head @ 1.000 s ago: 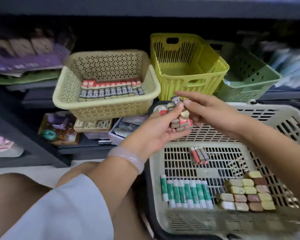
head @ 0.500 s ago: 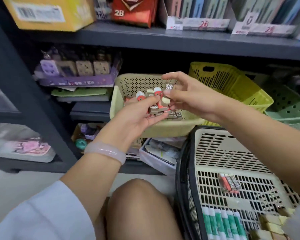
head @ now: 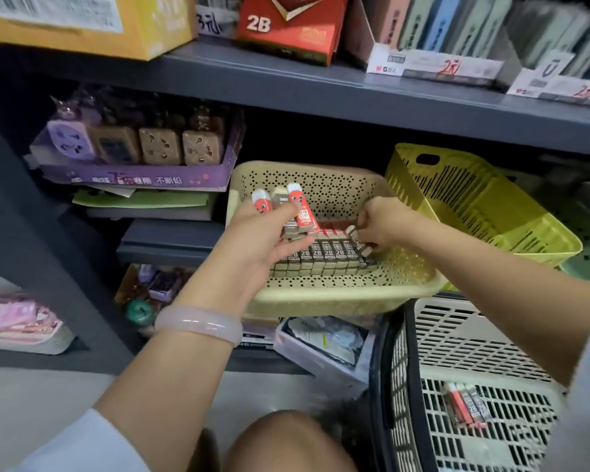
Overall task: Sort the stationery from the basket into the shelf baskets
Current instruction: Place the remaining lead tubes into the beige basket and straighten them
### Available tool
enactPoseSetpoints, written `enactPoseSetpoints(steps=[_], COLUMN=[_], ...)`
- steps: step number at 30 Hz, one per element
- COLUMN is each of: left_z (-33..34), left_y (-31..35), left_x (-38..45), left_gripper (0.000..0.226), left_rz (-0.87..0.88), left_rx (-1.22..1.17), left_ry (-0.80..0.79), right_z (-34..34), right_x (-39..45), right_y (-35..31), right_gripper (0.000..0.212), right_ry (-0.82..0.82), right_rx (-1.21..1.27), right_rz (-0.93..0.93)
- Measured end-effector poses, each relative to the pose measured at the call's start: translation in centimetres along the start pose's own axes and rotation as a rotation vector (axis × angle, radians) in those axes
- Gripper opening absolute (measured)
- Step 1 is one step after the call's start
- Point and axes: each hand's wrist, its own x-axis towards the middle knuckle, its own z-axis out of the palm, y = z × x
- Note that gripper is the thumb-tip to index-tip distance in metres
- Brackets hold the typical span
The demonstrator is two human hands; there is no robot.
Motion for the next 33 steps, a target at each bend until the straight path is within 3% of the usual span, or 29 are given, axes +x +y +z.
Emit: enactPoseSetpoints(steps=[6,17,19,21,24,27,33], left_z=[-0.1,0.1,0.0,-0.1,0.0,0.2,0.4], left_y=[-0.2,-0.1,0.0,0.1,0.1,0.0,0.2], left_x=[0.4,0.3,0.2,0.2,0.2,0.1,-0.1], left_gripper=[0.012,0.018,0.02,0.026,0.03,0.02,0.012], left_rz=[-0.031,-0.065,-0.06,-0.049,-0.034,-0.013,-0.05], left_rx=[0.007,0.023,0.019,0.024,0.075,0.11,-0.024], left_ry=[0.01,0.038,0.047,0.047,0.031,0.036,0.043], right_z=[0.7,1.1,0.7,0.1,-1.0,-1.0,-0.9], right_x=[0.4,0.4,0.3,0.0,-1.2,-1.6,-0.9], right_y=[-0.4,-0.2,-0.4,-0.9,-2.6,-3.6,-3.7], right_gripper=[0.013,0.013,0.015,0.021,0.022,0.01,0.007], right_ry=[-0.109,-0.107,0.007,0.107,-0.109,-0.245,-0.284], right_rx=[-0.1,-0.175,-0.197,0.115,0.817,0.926,1.124], right_rz=[0.067,0.066,-0.005,-0.133,-0.304,-0.411,-0.268])
